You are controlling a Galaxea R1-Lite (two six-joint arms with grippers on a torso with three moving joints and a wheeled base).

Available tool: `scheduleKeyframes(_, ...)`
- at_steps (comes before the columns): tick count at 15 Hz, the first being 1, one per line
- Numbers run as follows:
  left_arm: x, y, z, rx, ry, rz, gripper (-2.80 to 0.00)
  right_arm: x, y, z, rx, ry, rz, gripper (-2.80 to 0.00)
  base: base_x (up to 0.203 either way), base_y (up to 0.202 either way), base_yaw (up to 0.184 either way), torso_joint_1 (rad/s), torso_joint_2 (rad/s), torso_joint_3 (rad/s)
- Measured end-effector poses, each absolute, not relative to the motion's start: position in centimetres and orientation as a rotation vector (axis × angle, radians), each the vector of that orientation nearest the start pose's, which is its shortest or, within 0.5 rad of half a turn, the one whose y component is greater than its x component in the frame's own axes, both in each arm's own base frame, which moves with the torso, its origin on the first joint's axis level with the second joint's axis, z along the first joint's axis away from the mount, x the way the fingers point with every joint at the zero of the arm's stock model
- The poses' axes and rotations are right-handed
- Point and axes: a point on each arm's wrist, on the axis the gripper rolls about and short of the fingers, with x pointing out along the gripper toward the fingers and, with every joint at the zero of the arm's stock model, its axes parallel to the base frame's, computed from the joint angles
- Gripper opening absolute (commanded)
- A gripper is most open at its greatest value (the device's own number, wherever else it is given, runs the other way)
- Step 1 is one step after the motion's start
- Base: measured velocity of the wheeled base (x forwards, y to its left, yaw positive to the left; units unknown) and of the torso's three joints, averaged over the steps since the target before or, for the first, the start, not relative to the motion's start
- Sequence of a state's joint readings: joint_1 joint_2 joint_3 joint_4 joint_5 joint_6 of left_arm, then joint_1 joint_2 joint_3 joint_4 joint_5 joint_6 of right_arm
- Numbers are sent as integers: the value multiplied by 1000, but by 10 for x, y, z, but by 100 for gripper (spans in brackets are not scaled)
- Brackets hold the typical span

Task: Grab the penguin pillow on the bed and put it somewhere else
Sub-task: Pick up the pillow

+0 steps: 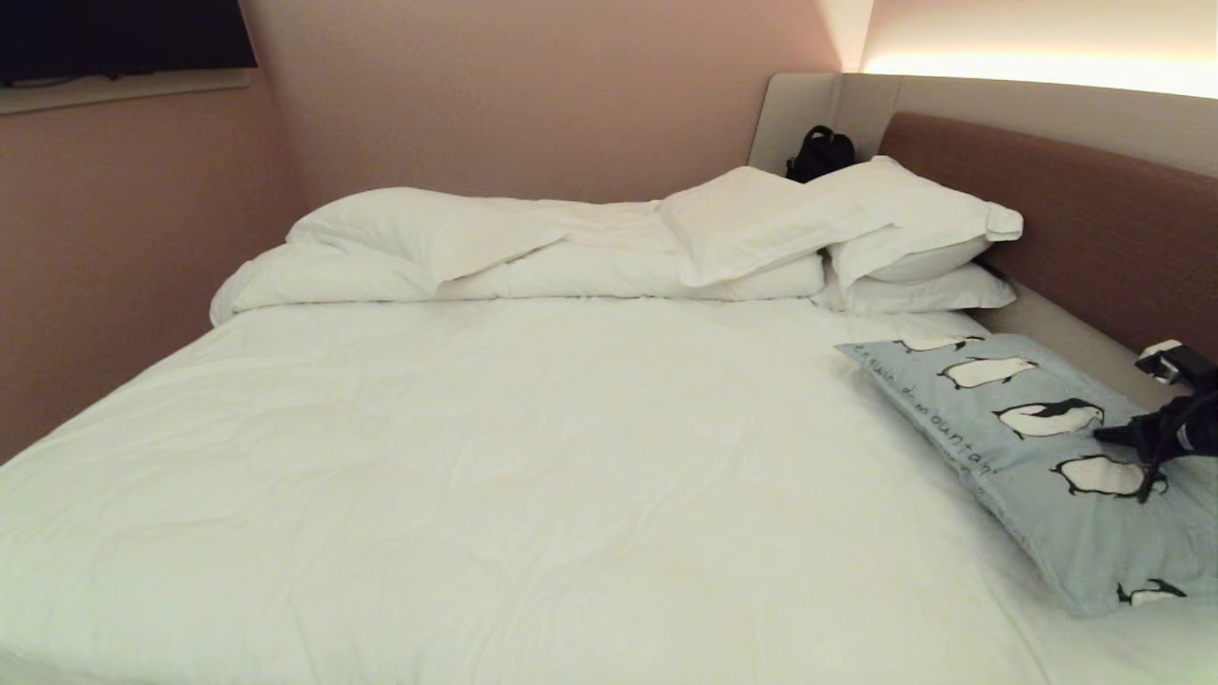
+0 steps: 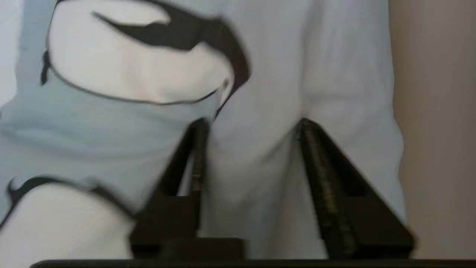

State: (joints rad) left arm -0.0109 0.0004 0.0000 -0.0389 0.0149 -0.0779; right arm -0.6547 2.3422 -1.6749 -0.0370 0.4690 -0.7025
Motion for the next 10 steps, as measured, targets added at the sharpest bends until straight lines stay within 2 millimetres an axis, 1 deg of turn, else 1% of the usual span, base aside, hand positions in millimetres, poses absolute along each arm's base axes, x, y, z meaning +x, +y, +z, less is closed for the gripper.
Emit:
scheduleKeyframes(2, -23, 1, 79, -79, -38, 3, -280, 373, -276, 124, -363, 534, 28, 0, 0, 0, 0, 0, 0, 0)
scheduleKeyframes(4, -23, 1, 79, -79, -39, 3, -280, 364, -272, 146, -363, 486, 44, 0, 0, 0, 0, 0, 0, 0)
scheduleKeyframes(5, -23, 1, 79, -79, -39, 3, -280, 361, -269, 158, -361, 452, 56, 0, 0, 0, 0, 0, 0, 0)
scheduleKeyframes(6, -23, 1, 79, -78, -38, 3, -280, 362, -264, 168, -359, 416, 76, 0, 0, 0, 0, 0, 0, 0)
scheduleKeyframes(8, -23, 1, 79, -79, -38, 3, -280, 376, -252, 182, -349, 346, 126, 0, 0, 0, 0, 0, 0, 0)
scheduleKeyframes(10, -23, 1, 79, -79, -38, 3, -280, 399, -241, 183, -319, 311, 159, 0, 0, 0, 0, 0, 0, 0)
